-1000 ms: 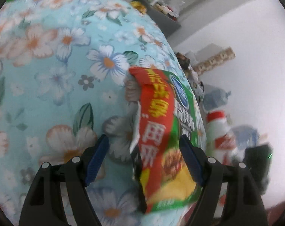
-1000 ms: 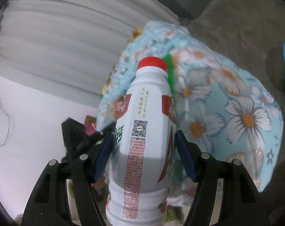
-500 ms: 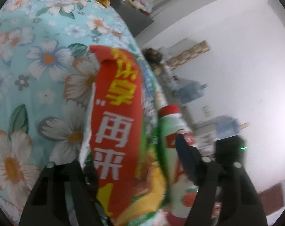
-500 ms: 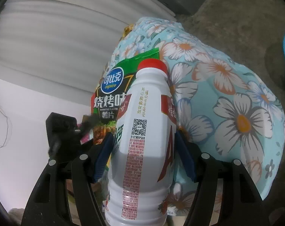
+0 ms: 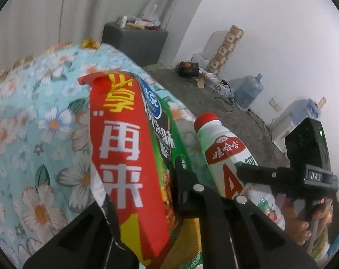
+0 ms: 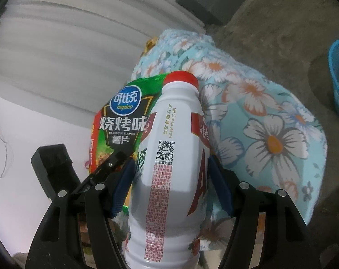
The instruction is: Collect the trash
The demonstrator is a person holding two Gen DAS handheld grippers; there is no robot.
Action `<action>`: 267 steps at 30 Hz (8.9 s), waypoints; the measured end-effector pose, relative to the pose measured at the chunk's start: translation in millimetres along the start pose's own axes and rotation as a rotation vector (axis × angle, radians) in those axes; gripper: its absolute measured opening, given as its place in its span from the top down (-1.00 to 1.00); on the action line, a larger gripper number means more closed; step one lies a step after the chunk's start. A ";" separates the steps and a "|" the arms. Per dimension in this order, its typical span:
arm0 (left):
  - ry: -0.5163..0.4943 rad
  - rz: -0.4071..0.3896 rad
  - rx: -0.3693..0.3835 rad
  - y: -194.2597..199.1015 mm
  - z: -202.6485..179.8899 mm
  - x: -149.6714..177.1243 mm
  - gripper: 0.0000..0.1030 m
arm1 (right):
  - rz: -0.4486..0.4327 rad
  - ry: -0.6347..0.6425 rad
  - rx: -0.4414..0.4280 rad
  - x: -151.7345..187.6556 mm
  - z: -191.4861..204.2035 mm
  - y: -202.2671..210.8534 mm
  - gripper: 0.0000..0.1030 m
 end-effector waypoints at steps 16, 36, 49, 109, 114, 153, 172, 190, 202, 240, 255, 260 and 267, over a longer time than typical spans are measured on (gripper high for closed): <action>-0.120 -0.096 -0.076 42.1 -29.3 -12.7 0.98 | -0.079 0.046 -0.030 1.1 33.0 34.7 -0.22; -0.188 -0.188 -0.173 91.5 -41.8 -17.4 0.98 | -0.097 0.113 -0.059 16.1 59.8 49.3 -0.22; -0.216 -0.215 -0.206 99.8 -47.1 -19.3 0.98 | -0.101 0.128 -0.068 17.7 63.9 51.8 -0.22; -0.615 0.368 0.168 -342.8 -285.8 -115.0 0.96 | -0.644 -0.648 0.154 -135.9 -275.3 211.7 -0.23; -0.553 0.477 0.190 -408.4 -294.9 -94.4 -0.32 | -0.668 -0.722 0.218 -172.6 -339.6 184.1 -0.41; -0.168 -0.147 -0.146 35.3 -103.4 -85.9 -0.89 | -0.847 0.247 0.604 -8.6 -7.4 213.8 -0.84; 0.089 0.013 -0.540 105.9 -22.1 88.4 -0.89 | -0.492 0.734 0.705 119.5 46.8 75.7 -0.84; 0.067 0.078 -0.570 93.5 -21.7 88.1 -0.89 | -0.497 0.597 0.803 107.2 4.8 104.9 -0.84; 0.067 0.091 -0.573 90.9 -22.6 89.1 -0.89 | -0.499 0.592 0.805 107.6 4.3 107.7 -0.84; 0.076 0.126 -0.574 87.3 -16.2 98.7 -0.89 | -0.498 0.592 0.815 107.5 4.6 105.5 -0.84; 0.073 0.131 -0.575 86.3 -16.1 102.3 -0.89 | -0.501 0.595 0.809 108.1 1.2 107.2 -0.84; 0.069 0.133 -0.577 86.1 -15.7 104.6 -0.89 | -0.500 0.595 0.806 107.2 -1.0 109.2 -0.84; 0.069 0.132 -0.576 86.2 -16.1 103.3 -0.89 | -0.499 0.597 0.806 106.9 -1.9 111.0 -0.84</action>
Point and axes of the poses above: each gripper's, at about its wrist camera, not at the fingertips, and y roughly against the way its jaws point, z to its left, x to its underside, the point moved 9 cm from there along -y, roughly the way its jaws point, and after that the axes turned 12 degrees about -y, right-handed, at the moved point
